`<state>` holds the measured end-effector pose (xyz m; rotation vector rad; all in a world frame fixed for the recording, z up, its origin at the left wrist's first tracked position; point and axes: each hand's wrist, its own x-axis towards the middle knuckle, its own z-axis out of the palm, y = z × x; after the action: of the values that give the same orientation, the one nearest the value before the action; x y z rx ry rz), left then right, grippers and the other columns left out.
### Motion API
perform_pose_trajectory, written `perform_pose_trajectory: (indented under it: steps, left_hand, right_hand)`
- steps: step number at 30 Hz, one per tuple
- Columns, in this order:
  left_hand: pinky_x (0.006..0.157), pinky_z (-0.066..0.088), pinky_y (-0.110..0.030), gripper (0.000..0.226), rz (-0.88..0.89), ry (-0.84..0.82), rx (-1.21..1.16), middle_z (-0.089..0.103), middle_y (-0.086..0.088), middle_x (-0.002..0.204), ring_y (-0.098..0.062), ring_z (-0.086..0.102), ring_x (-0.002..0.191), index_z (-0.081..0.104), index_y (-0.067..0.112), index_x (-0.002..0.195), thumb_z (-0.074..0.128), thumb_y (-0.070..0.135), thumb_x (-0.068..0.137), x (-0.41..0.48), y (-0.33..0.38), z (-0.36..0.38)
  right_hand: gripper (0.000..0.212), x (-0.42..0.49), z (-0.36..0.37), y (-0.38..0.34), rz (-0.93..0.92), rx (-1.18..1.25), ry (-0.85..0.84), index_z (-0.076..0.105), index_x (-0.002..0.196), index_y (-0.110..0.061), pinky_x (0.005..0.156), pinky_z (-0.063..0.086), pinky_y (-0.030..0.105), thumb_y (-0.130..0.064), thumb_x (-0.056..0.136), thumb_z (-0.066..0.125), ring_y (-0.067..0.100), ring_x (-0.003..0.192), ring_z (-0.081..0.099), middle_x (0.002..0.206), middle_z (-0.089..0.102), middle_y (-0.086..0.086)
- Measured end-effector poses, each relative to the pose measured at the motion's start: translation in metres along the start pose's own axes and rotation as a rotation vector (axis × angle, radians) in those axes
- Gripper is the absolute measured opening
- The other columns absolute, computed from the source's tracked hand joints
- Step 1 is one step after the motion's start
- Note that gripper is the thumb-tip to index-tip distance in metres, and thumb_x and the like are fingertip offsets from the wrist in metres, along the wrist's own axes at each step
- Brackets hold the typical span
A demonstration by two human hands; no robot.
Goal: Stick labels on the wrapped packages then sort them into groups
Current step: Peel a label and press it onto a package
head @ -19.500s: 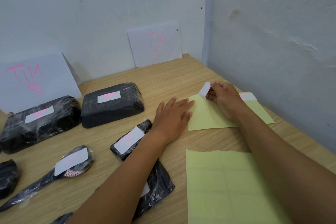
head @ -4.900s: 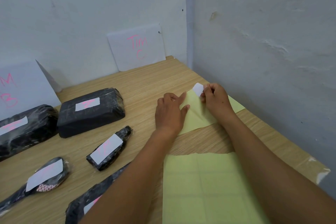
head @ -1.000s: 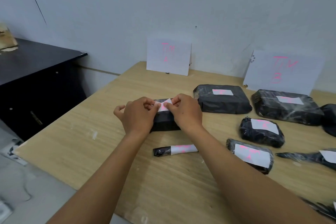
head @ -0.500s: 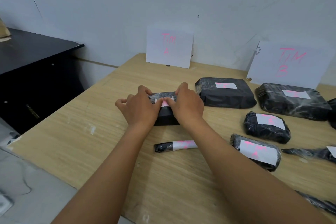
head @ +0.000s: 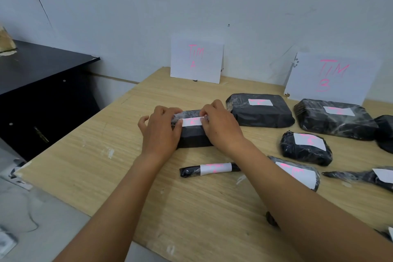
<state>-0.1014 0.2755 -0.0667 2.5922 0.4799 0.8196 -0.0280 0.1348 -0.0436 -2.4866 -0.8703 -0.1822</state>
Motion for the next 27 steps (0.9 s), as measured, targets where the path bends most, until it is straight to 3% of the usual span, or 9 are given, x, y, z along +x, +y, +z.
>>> perform_pose_trajectory:
  steps: [6,9,12,16,18,21,23,25,27]
  left_hand:
    - [0.102,0.020,-0.033,0.033,0.301,-0.049,0.082,0.060,0.008,0.126,-0.016,0.050,0.121,0.061,0.027,0.123,0.044,0.024,0.095,-0.020,0.007,0.005]
    - [0.115,0.012,-0.039,0.045,0.295,-0.195,0.072,0.049,0.014,0.140,-0.007,0.036,0.136,0.048,0.029,0.137,0.027,0.036,0.097,-0.024,0.000,0.004]
    - [0.118,0.003,-0.041,0.063,0.322,-0.250,0.118,0.040,0.017,0.147,-0.001,0.026,0.140,0.041,0.030,0.141,0.009,0.050,0.091,-0.026,-0.007,0.000]
    - [0.117,-0.003,-0.042,0.049,0.283,-0.239,0.196,0.039,0.013,0.148,-0.002,0.025,0.140,0.042,0.026,0.141,0.029,0.047,0.100,-0.028,-0.009,-0.005]
    - [0.117,-0.001,-0.043,0.044,0.262,-0.206,0.215,0.044,0.010,0.145,-0.005,0.030,0.139,0.047,0.023,0.138,0.038,0.042,0.099,-0.029,-0.007,-0.006]
    - [0.115,0.018,-0.044,0.036,0.261,-0.160,0.212,0.061,0.003,0.125,-0.016,0.051,0.122,0.061,0.017,0.119,0.051,0.040,0.093,-0.025,-0.002,-0.006]
    - [0.103,0.035,-0.040,0.029,0.299,-0.135,0.164,0.062,-0.001,0.109,-0.022,0.057,0.104,0.063,0.013,0.106,0.058,0.035,0.088,-0.021,0.001,-0.007]
    - [0.099,0.039,-0.036,0.031,0.336,-0.159,0.090,0.058,-0.004,0.119,-0.023,0.054,0.111,0.060,0.010,0.112,0.059,0.029,0.088,-0.017,0.003,-0.008]
    - [0.108,0.032,-0.035,0.046,0.335,-0.244,0.068,0.044,-0.002,0.143,-0.019,0.040,0.132,0.048,0.014,0.134,0.048,0.032,0.091,-0.016,0.007,-0.007]
  right_hand:
    - [0.034,-0.014,0.002,-0.001,-0.220,-0.274,-0.042,0.057,0.126,-0.021,0.084,0.041,0.038,-0.028,0.101,0.036,0.024,0.116,0.044,0.132,0.051,-0.004]
    - [0.040,-0.020,0.003,0.004,-0.257,-0.395,-0.095,0.053,0.131,-0.021,0.090,0.033,0.036,-0.037,0.102,0.029,0.022,0.122,0.038,0.137,0.050,-0.009]
    - [0.043,-0.025,0.004,0.008,-0.267,-0.423,-0.095,0.053,0.131,-0.016,0.090,0.034,0.038,-0.039,0.101,0.032,0.026,0.123,0.040,0.137,0.052,-0.005]
    - [0.037,-0.036,0.007,0.005,-0.190,-0.491,0.020,0.069,0.106,-0.014,0.080,0.045,0.037,-0.044,0.094,0.050,0.025,0.106,0.056,0.113,0.069,-0.003]
    - [0.041,-0.036,0.006,0.001,-0.168,-0.445,-0.009,0.067,0.106,-0.013,0.087,0.041,0.036,-0.045,0.096,0.044,0.024,0.109,0.053,0.113,0.068,-0.001]
    - [0.043,-0.031,-0.003,-0.003,-0.135,-0.384,-0.051,0.060,0.110,-0.010,0.090,0.038,0.033,-0.046,0.098,0.040,0.024,0.110,0.049,0.116,0.061,0.005]
    - [0.042,-0.028,-0.008,-0.004,-0.125,-0.341,-0.055,0.055,0.115,-0.009,0.086,0.039,0.033,-0.046,0.096,0.045,0.024,0.109,0.049,0.119,0.056,0.007]
    - [0.046,-0.026,-0.010,-0.005,-0.145,-0.346,-0.084,0.049,0.125,-0.012,0.086,0.040,0.036,-0.047,0.095,0.045,0.025,0.115,0.045,0.131,0.048,0.004]
    - [0.050,-0.025,-0.010,-0.005,-0.174,-0.384,-0.141,0.039,0.138,-0.018,0.091,0.038,0.041,-0.047,0.097,0.040,0.026,0.126,0.037,0.146,0.037,-0.002]
